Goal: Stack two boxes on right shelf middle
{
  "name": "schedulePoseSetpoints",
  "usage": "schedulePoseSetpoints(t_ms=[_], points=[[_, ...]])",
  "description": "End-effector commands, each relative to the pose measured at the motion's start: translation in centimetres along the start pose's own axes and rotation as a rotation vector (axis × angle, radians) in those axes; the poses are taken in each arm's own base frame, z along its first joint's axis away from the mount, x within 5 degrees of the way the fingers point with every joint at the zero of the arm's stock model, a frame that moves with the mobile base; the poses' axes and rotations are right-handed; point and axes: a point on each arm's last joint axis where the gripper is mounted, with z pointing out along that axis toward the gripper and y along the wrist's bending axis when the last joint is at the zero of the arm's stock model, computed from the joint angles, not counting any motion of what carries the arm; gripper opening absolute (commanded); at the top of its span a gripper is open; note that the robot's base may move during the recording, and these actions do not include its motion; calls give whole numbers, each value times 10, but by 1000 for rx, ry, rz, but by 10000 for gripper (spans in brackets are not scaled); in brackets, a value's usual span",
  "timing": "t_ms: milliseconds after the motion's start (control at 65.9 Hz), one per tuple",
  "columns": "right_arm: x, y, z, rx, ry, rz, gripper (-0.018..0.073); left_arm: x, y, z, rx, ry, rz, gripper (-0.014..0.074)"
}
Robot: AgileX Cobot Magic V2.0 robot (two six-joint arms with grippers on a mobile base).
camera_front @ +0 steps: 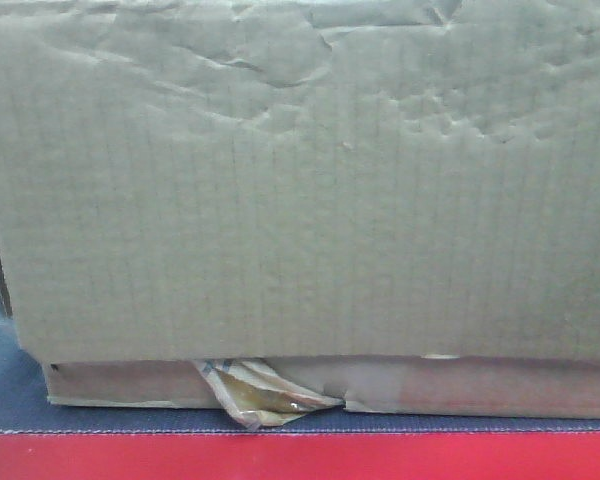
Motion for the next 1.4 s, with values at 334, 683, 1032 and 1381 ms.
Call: schedulePoseSetpoints(t_ms=[334, 683, 1032, 1381], points=[[-2, 0, 0, 4, -21, 0, -165, 82, -21, 86, -128, 296, 72, -111], [-2, 0, 0, 4, -21, 0, -165, 111, -4, 116, -127, 434, 13, -111], [-2, 0, 0, 4, -21, 0, -165, 109, -8, 117, -87, 405, 9, -111], [-2, 0, 0, 4, -21, 0, -165, 109, -8, 117, -82, 407, 36, 247]])
